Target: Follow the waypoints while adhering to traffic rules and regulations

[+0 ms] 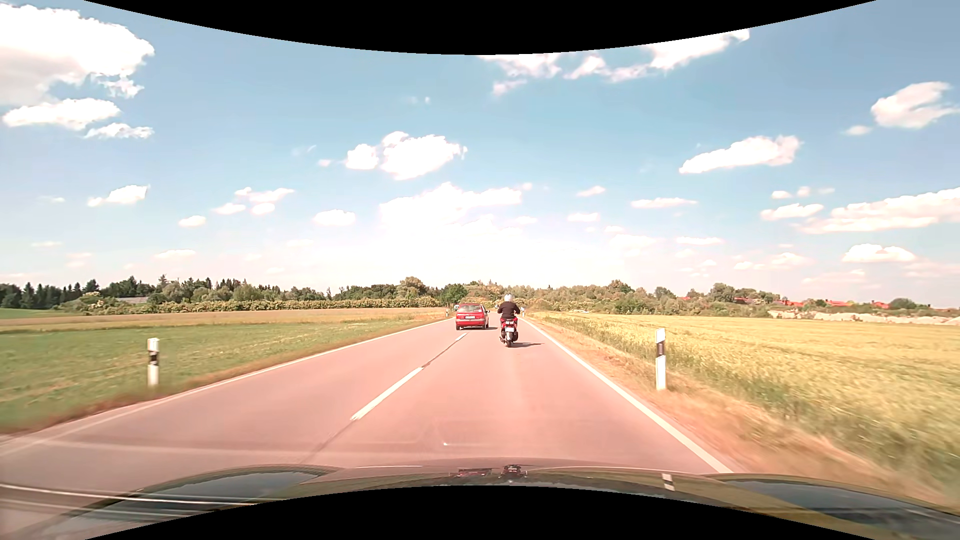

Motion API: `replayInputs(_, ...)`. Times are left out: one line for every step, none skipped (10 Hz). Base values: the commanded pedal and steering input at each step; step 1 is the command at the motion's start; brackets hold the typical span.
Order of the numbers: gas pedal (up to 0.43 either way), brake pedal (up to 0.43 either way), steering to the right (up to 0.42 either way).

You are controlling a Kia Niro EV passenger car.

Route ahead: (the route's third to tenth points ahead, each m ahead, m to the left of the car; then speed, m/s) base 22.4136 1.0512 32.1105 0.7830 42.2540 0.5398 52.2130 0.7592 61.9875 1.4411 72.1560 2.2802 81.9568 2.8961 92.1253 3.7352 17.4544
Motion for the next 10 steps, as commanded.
replayInputs(0.177, 0.012, 0.000)
replayInputs(0.177, 0.012, 0.000)
replayInputs(0.177, 0.012, 0.000)
replayInputs(0.177, 0.012, 0.000)
replayInputs(0.189, 0.012, 0.000)
replayInputs(0.189, 0.012, 0.001)
replayInputs(0.189, 0.012, 0.000)
replayInputs(0.189, 0.012, 0.000)
replayInputs(0.189, 0.012, 0.000)
replayInputs(0.189, 0.012, 0.000)
